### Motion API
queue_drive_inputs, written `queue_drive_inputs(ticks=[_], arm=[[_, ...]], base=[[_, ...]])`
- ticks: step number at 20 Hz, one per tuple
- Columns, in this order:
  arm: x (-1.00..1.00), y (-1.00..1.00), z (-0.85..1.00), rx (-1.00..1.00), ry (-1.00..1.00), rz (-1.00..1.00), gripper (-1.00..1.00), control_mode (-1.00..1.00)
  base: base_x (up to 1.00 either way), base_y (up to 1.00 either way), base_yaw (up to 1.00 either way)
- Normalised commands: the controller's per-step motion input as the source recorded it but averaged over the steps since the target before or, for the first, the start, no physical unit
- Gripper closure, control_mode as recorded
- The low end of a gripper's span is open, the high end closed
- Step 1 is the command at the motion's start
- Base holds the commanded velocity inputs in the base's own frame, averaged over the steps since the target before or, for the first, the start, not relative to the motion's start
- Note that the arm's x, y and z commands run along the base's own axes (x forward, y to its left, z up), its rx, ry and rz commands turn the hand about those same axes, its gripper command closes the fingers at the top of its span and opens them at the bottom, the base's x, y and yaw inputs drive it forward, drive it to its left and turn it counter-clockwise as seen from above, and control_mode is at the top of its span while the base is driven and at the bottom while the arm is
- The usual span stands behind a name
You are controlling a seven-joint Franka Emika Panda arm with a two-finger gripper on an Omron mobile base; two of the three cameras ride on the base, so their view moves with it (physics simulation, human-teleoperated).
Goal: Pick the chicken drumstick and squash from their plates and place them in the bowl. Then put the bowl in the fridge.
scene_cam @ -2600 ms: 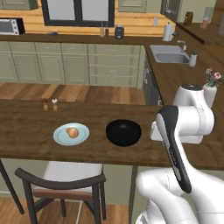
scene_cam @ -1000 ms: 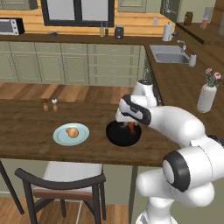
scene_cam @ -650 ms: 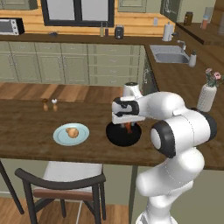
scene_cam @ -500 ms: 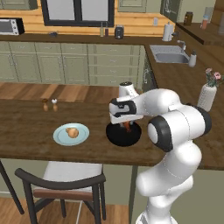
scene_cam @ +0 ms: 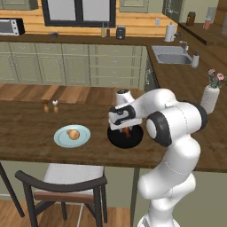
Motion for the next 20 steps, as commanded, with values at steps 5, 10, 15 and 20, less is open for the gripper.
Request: queue_drive_inputs(ticks=[5,10,15,20], arm=[[0.00,-0.08,-0.12,0.03,0.00,0.00,-1.00,-1.00],[0.00,0.00,0.01,0.00,0.00,0.00,-1.00,-1.00],[0.00,0.00,0.08,0.00,0.00,0.00,-1.00,-1.00],[0.00,0.06,0.60,0.03,0.00,0.11,-1.00,-1.00]], base=[[0.00,0.00,0.00],[0.00,0.00,0.00],[0.00,0.00,0.00],[0.00,0.00,0.00]])
